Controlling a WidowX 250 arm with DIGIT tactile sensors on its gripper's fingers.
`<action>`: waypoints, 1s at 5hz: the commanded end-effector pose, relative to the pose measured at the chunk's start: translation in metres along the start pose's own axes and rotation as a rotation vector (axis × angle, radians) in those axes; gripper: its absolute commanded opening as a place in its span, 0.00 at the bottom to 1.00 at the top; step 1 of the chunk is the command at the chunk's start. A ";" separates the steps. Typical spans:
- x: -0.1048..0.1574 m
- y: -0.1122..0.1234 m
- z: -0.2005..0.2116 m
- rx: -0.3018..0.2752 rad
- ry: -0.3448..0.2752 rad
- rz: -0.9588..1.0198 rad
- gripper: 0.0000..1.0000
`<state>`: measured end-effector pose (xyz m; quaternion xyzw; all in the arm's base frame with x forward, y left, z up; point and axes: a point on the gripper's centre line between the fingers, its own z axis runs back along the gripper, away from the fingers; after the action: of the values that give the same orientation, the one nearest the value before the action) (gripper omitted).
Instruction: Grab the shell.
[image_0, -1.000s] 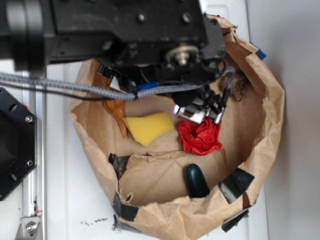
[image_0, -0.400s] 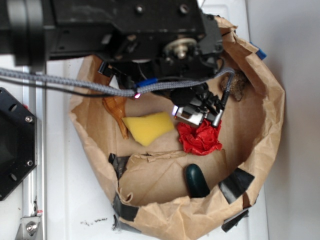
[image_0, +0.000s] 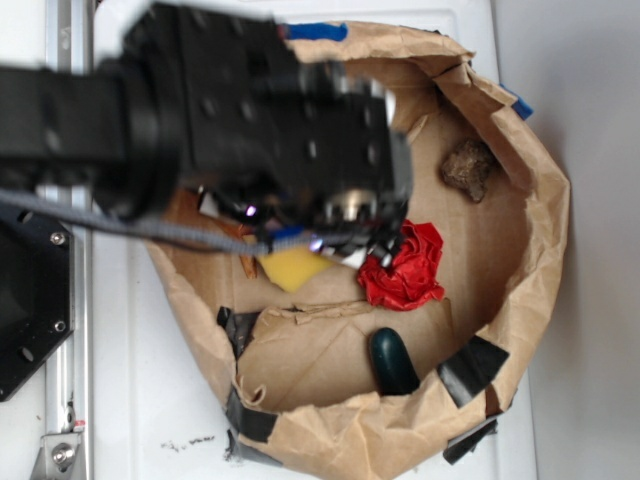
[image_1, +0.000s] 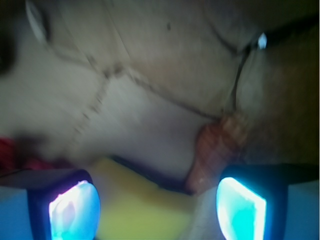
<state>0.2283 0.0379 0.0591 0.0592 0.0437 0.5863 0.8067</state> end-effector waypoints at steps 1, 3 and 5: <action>-0.004 0.010 -0.003 -0.010 -0.010 -0.014 1.00; 0.003 0.022 0.007 -0.024 0.025 -0.005 1.00; 0.019 0.034 0.005 -0.010 0.063 0.100 1.00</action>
<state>0.2077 0.0561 0.0613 0.0483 0.0841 0.6114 0.7853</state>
